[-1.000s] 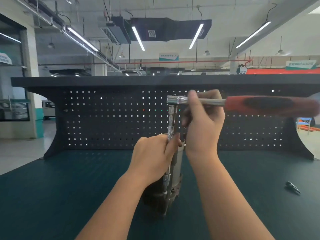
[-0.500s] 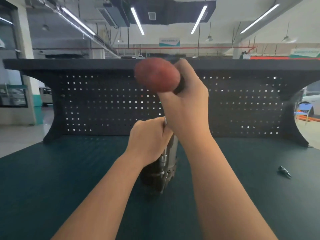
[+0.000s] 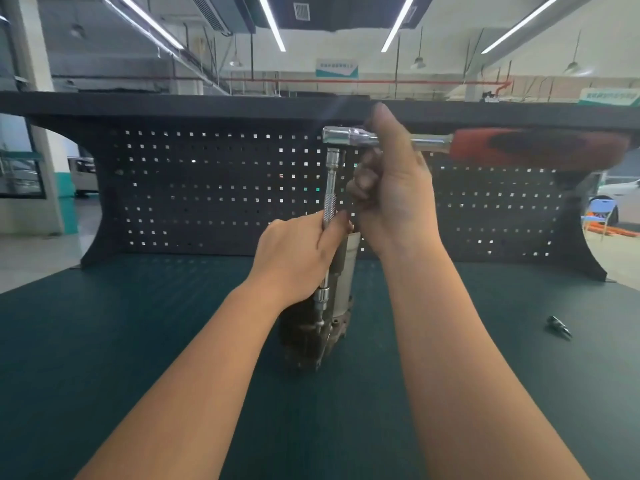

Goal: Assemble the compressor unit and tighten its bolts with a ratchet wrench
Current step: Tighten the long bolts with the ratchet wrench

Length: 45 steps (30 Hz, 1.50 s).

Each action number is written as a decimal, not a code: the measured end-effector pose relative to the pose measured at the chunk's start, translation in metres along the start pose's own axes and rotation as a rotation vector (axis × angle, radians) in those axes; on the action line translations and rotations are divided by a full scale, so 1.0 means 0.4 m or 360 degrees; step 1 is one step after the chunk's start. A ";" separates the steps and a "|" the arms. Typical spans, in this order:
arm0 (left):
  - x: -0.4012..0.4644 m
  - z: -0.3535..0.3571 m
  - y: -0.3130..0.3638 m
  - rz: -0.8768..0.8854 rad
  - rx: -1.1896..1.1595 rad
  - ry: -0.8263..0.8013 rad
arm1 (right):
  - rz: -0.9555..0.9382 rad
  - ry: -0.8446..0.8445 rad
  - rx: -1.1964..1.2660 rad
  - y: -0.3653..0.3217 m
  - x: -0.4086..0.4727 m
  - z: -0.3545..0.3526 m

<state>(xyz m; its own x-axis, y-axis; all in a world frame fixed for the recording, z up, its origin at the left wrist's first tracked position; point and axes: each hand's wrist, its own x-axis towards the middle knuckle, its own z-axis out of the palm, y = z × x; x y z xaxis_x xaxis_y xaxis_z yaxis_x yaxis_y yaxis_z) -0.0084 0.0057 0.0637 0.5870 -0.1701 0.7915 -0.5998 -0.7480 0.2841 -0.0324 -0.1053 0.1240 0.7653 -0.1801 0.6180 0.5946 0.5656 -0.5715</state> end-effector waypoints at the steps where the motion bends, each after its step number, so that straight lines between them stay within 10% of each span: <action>1: 0.000 -0.001 0.000 -0.0004 -0.0012 0.0014 | 0.0171 0.0093 0.0240 0.006 0.005 -0.007; 5: -0.001 0.004 0.007 0.0039 0.0038 0.0032 | 0.0058 0.0243 0.0220 0.010 0.011 -0.015; 9: -0.003 0.002 0.020 0.0082 0.0105 -0.0006 | -0.0997 -0.0011 -0.0806 0.023 -0.028 0.020; 13: -0.011 -0.009 0.034 0.0129 0.0183 -0.0069 | -0.1257 -0.0055 -0.1573 0.047 -0.035 0.036; 17: -0.002 0.001 0.022 0.0132 0.0080 -0.0046 | -0.1012 -0.0080 -0.1003 0.036 -0.032 0.015; 22: 0.004 0.006 0.008 0.0104 0.0120 -0.0033 | -0.0203 0.0495 0.0010 0.018 -0.002 -0.007; 32: -0.005 0.007 0.034 -0.0078 0.0163 -0.0066 | -0.1098 -0.0208 -0.1628 0.033 -0.038 0.036; 40: 0.001 0.009 0.007 0.0156 0.0142 0.0030 | -0.0055 0.0454 0.0228 0.026 0.015 -0.026; 45: 0.003 0.002 0.004 0.0133 0.0129 -0.0066 | -0.1077 0.0058 -0.0762 0.047 -0.030 0.022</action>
<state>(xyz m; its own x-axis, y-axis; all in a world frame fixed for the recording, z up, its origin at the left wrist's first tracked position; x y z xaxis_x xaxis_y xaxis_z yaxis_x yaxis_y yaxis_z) -0.0083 0.0037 0.0648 0.5599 -0.2593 0.7870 -0.6027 -0.7792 0.1720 -0.0327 -0.0854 0.1104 0.2073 -0.3892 0.8975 0.9637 -0.0767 -0.2559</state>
